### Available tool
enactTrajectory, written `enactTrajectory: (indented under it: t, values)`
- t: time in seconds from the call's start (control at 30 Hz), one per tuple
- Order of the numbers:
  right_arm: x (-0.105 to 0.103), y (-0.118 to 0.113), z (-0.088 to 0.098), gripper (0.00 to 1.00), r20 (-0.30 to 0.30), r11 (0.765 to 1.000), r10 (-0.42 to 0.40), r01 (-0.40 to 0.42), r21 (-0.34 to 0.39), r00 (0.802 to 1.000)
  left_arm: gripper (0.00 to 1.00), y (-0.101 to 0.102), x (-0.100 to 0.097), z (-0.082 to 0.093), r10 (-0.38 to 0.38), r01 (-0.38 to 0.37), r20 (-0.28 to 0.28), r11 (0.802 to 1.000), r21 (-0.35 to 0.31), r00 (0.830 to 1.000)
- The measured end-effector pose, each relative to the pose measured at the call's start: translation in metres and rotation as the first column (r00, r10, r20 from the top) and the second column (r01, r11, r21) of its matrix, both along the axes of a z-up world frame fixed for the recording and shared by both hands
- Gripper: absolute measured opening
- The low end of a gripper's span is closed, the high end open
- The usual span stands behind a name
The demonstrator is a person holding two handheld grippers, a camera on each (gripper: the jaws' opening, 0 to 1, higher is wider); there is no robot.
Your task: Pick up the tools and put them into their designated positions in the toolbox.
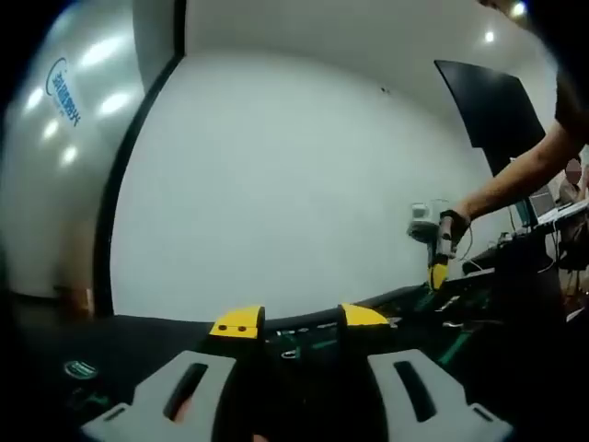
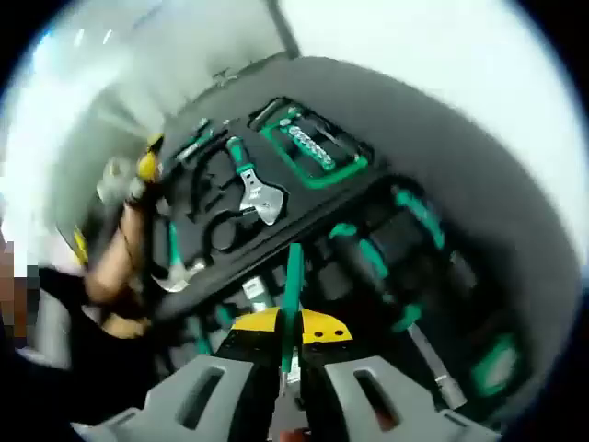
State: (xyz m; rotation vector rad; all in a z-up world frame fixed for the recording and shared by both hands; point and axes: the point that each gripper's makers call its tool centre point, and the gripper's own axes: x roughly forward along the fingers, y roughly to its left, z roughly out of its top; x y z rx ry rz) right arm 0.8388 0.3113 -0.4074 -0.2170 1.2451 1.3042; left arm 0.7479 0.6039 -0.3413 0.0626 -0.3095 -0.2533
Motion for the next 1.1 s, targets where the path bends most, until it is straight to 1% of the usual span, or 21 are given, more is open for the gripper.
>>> enactTrajectory:
  t: [0.1,0.13,0.2,0.27,0.3,0.4,0.43,0.47,0.5,0.57,0.63,0.67,0.7,0.73,0.83,0.87,0.9,0.97,1.0,1.03,1.1]
  values:
    - [-0.002,-0.009,-0.021,0.05,0.075,0.997,-0.038,0.043,-0.066,0.997,0.26,0.001,-0.001,0.001,-0.003,0.003,0.003,1.0,-0.002,1.0]
    - [-0.002,-0.011,-0.026,0.05,0.144,0.997,-0.021,0.031,-0.07,0.989,0.26,0.001,-0.001,0.001,-0.003,0.003,0.004,1.0,-0.003,1.0]
    - [-0.001,-0.009,-0.024,0.06,0.23,0.999,0.012,0.0,-0.055,0.973,0.26,0.002,0.0,0.001,-0.003,0.003,0.005,1.0,-0.002,1.0]
    - [-0.001,-0.013,-0.027,0.12,0.385,0.991,0.108,-0.07,-0.113,0.916,0.26,0.001,-0.001,0.0,-0.005,0.005,0.004,1.0,0.002,1.0]
    - [-0.007,-0.015,-0.027,0.12,0.435,0.981,0.172,-0.112,-0.161,0.884,0.26,0.001,-0.001,0.0,-0.005,0.005,0.004,1.0,0.003,1.0]
    - [-0.015,-0.013,-0.017,0.14,0.546,0.981,0.171,-0.088,-0.175,0.82,0.26,0.001,0.0,0.0,-0.004,0.004,0.002,1.0,0.007,1.0]
    - [0.017,-0.01,-0.006,0.14,0.593,0.979,0.17,-0.068,-0.19,0.787,0.26,0.001,0.0,0.0,-0.004,0.004,0.002,1.0,0.008,1.0]
    - [0.018,-0.009,-0.001,0.14,0.63,0.977,0.188,-0.078,-0.198,0.753,0.26,0.001,0.0,0.0,-0.004,0.004,0.002,1.0,0.008,1.0]
    - [0.034,-0.004,0.005,0.14,0.644,0.981,0.162,-0.053,-0.186,0.748,0.26,0.001,0.0,0.0,-0.004,0.004,0.002,1.0,0.008,1.0]
    - [0.042,0.001,0.01,0.14,0.7,0.98,0.158,-0.024,-0.197,0.697,0.26,0.002,0.0,0.0,-0.004,0.004,0.001,1.0,0.008,1.0]
    - [0.05,0.004,0.008,0.13,0.717,0.974,0.166,0.001,-0.226,0.677,0.26,0.002,0.0,0.0,-0.004,0.004,0.001,1.0,0.008,1.0]
    - [0.048,0.006,0.006,0.13,0.712,0.975,0.159,0.004,-0.222,0.684,0.26,0.002,0.0,0.0,-0.004,0.004,0.001,1.0,0.008,1.0]
    - [0.05,0.002,0.002,0.13,0.684,0.97,0.133,0.048,-0.239,0.717,0.26,0.002,0.0,0.0,-0.004,0.004,0.001,1.0,0.009,1.0]
    - [0.053,0.001,0.0,0.13,0.668,0.969,0.104,0.078,-0.236,0.736,0.26,0.002,0.0,0.0,-0.004,0.004,0.001,1.0,0.01,1.0]
    - [0.066,0.0,-0.006,0.13,0.653,0.966,0.057,0.123,-0.226,0.755,0.26,0.001,0.0,0.0,-0.005,0.005,0.001,1.0,0.008,1.0]
    - [0.069,-0.001,-0.011,0.14,0.624,0.961,0.032,0.147,-0.233,0.781,0.26,0.001,0.0,0.0,-0.005,0.005,0.001,1.0,0.008,1.0]
    - [0.066,0.0,-0.014,0.14,0.611,0.962,0.018,0.153,-0.227,0.792,0.26,0.001,0.0,0.0,-0.004,0.004,0.001,1.0,0.009,1.0]
    - [0.072,0.0,-0.019,0.11,0.594,0.963,0.032,0.134,-0.234,0.804,0.26,0.001,0.0,0.0,-0.004,0.004,0.001,1.0,0.009,1.0]
    - [0.067,0.002,-0.018,0.1,0.568,0.967,0.014,0.133,-0.216,0.823,0.26,0.001,0.0,0.0,-0.004,0.004,0.001,1.0,0.009,1.0]
    - [0.064,0.004,-0.018,0.1,0.548,0.97,0.052,0.087,-0.225,0.835,0.26,0.001,0.0,0.0,-0.004,0.004,0.001,1.0,0.009,1.0]
    - [0.056,0.007,-0.015,0.1,0.562,0.975,0.136,-0.011,-0.22,0.816,0.26,0.0,0.0,0.0,-0.004,0.004,0.002,1.0,0.008,1.0]
